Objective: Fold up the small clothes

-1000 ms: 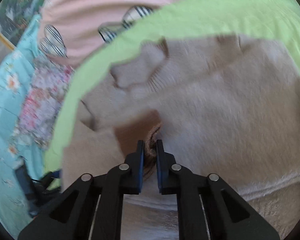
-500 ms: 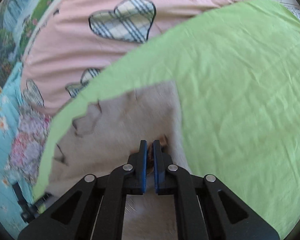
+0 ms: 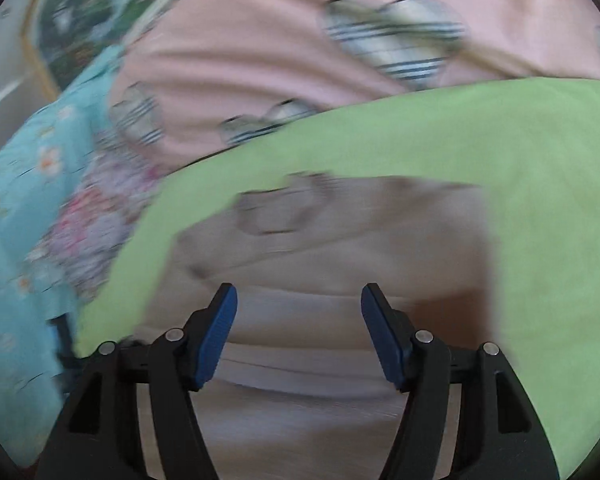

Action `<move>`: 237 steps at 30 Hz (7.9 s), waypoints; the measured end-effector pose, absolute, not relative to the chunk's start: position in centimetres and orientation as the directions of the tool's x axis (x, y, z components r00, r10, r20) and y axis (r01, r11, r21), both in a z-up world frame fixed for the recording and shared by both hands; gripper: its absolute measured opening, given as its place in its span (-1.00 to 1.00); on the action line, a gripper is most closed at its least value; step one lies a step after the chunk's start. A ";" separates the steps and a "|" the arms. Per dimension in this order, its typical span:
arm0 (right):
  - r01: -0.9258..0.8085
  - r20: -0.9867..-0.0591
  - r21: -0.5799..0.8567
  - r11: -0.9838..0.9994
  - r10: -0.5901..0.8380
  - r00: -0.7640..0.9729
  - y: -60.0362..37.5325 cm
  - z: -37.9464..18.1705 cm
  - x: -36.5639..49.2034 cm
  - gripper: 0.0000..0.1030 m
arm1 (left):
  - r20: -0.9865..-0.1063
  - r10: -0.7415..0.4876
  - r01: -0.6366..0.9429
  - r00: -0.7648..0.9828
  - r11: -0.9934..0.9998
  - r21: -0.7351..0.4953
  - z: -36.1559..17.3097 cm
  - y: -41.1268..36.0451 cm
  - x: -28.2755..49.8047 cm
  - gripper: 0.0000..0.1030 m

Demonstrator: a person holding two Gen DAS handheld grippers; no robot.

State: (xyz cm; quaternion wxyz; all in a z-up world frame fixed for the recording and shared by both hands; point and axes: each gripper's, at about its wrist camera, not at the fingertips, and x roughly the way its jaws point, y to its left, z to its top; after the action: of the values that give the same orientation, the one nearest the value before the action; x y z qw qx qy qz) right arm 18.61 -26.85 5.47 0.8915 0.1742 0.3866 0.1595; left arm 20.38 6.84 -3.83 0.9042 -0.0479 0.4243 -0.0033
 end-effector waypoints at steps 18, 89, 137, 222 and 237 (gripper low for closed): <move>-0.470 -0.659 0.679 0.564 0.750 -0.053 -6.7 -3.7 35.3 -0.17 | -0.712 -0.191 -0.006 0.676 0.964 -0.265 -4.3 8.8 20.4 0.14; 0.105 -0.768 0.204 0.973 0.092 0.634 -36.0 2.9 12.5 -0.35 | -0.828 -0.138 0.088 0.544 0.990 -0.107 -2.0 6.9 19.7 0.33; -0.036 -0.719 0.534 0.845 0.476 0.506 -34.1 -3.5 -13.9 -0.29 | -0.793 -0.551 0.477 0.259 0.787 -0.391 -6.9 7.1 -5.7 -0.76; 0.143 -0.727 0.379 0.914 0.198 0.657 -37.9 -0.1 27.5 -0.36 | -0.721 -0.424 0.148 0.548 0.897 -0.416 -2.6 4.9 35.1 -0.52; 0.110 -0.634 0.523 0.845 0.300 0.713 -34.5 0.3 13.1 -0.09 | -0.654 -0.491 0.139 0.575 0.847 -0.513 -1.1 5.4 18.2 -0.25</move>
State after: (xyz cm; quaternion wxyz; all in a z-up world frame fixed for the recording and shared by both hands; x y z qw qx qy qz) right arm 13.14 -34.50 0.34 0.8842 0.2731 0.3751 0.0539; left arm 18.17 5.42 -1.11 0.8628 -0.2080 0.4232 -0.1824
